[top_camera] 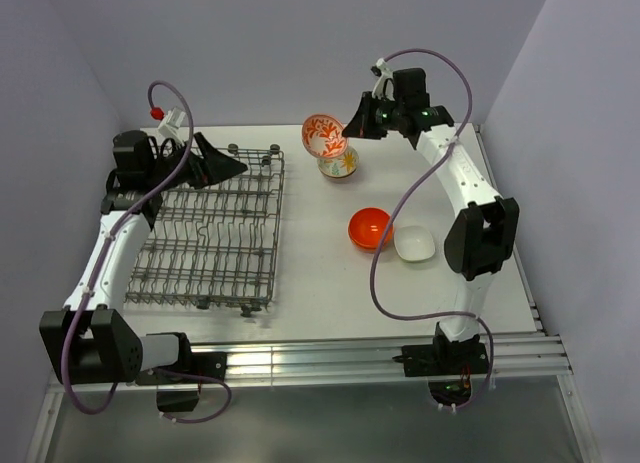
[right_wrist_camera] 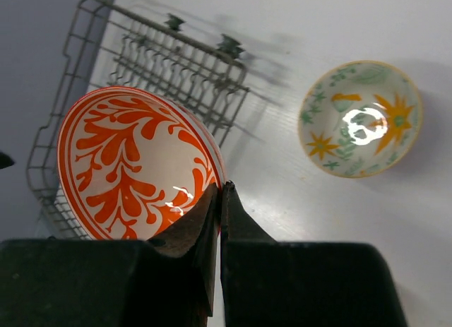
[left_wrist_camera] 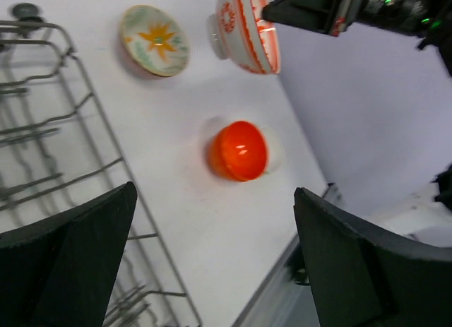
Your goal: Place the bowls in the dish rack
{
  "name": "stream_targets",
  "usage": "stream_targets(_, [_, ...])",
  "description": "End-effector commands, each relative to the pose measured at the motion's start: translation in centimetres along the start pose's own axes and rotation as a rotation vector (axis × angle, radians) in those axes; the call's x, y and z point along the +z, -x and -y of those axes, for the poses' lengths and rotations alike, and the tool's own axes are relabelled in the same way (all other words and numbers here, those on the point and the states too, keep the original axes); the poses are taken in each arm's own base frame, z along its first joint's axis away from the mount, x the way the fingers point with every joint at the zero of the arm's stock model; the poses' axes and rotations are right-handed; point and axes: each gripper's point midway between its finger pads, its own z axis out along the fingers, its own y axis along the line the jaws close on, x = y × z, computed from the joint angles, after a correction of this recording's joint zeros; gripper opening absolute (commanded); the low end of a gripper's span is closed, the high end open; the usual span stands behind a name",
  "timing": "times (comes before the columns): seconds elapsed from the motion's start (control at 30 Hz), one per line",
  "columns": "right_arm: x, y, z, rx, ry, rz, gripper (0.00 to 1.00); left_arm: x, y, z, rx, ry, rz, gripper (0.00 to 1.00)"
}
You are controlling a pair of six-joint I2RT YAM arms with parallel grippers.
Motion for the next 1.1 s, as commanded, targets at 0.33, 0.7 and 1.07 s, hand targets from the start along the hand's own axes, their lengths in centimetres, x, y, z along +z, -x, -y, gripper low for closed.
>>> stream_targets(0.33, [-5.8,0.6,-11.5,-0.150,0.291,0.103,0.00,1.1,-0.2,9.4,-0.204,-0.368,0.085,1.00])
stream_targets(0.7, [-6.0,-1.5,-15.0,-0.196,0.351,0.069,0.00,3.6,-1.7,7.1,-0.310,-0.243,0.086,1.00])
stream_targets(1.07, [-6.2,-2.3,-17.0,-0.208,0.394,0.052,0.00,4.3,-2.7,6.4,-0.356,-0.210,0.081,0.99])
